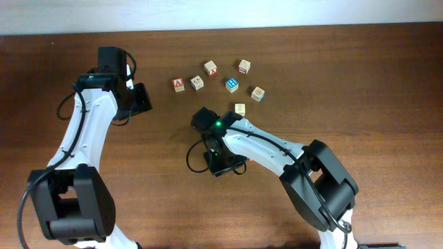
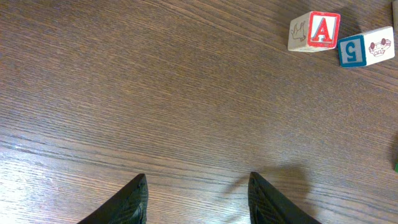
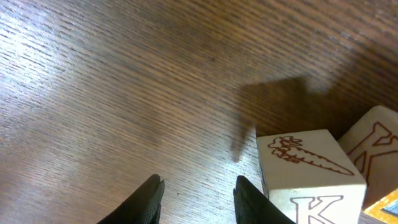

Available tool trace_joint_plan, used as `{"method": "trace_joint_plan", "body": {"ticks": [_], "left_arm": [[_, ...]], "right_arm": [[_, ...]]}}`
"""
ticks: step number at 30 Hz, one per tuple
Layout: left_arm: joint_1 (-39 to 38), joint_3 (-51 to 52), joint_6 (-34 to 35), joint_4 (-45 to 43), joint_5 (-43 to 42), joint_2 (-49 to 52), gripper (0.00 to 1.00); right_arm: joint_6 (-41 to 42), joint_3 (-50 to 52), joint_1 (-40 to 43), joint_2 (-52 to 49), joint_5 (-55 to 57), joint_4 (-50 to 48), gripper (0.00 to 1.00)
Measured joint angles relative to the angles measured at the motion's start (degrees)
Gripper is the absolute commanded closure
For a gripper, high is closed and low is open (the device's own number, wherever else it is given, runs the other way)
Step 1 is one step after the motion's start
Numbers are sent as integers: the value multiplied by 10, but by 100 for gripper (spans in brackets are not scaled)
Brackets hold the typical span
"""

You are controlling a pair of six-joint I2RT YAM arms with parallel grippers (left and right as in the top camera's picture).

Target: Rotate 3 blocks

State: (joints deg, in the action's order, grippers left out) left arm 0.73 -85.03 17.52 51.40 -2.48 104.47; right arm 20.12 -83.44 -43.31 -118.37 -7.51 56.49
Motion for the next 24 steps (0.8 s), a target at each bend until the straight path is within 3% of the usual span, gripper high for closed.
{"method": "trace_joint_plan", "body": {"ticks": [24], "left_arm": [[0, 0, 0, 2, 0, 0, 50]], "right_arm": [[-4, 0, 48, 0, 79, -90, 62]]}}
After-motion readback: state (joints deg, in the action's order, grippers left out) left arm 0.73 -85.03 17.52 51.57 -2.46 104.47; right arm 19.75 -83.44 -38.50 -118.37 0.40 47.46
